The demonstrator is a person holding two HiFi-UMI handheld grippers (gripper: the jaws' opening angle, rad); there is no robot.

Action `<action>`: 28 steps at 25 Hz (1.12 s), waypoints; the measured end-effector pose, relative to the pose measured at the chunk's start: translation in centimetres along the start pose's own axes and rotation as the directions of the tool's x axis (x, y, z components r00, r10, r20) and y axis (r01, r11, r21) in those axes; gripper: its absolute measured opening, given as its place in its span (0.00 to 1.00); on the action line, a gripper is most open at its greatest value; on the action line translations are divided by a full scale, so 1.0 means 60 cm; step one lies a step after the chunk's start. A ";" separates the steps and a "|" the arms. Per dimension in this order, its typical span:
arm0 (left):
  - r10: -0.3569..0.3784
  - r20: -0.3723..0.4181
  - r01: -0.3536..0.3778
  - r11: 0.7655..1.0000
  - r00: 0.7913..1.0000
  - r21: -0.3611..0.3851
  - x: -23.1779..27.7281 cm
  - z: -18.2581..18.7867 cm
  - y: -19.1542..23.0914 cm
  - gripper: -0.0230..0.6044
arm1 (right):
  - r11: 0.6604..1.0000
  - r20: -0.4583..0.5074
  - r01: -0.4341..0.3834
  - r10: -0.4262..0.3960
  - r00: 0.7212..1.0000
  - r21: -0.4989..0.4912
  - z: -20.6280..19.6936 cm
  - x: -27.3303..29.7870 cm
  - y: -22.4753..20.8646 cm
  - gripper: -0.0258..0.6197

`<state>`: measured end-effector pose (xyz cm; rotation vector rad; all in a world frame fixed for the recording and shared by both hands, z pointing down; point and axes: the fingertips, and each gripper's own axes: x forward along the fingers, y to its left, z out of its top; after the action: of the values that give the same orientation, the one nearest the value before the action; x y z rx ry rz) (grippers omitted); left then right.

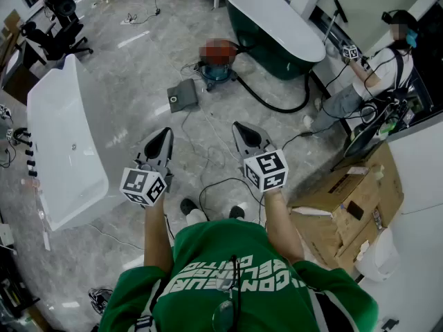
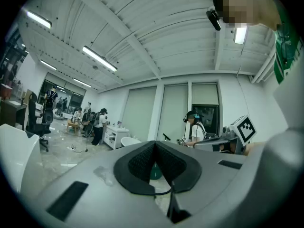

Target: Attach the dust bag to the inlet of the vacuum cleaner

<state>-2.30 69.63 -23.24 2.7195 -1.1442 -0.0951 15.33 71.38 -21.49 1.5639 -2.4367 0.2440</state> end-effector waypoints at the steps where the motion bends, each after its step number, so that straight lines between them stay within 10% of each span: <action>1: 0.000 0.000 0.000 1.000 1.000 0.001 0.001 0.002 0.007 0.04 | 1.000 -0.002 -0.001 0.001 1.000 -0.002 0.002 0.007 0.001 0.05; 28: 0.077 -0.094 -0.081 0.996 0.993 -0.040 -0.022 -0.063 0.327 0.04 | 1.000 -0.107 0.019 -0.018 0.994 0.007 -0.035 0.306 0.045 0.05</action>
<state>-16.49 57.72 -15.65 2.6076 -1.2072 0.0166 5.72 57.08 -14.30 1.5344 -2.3415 0.3263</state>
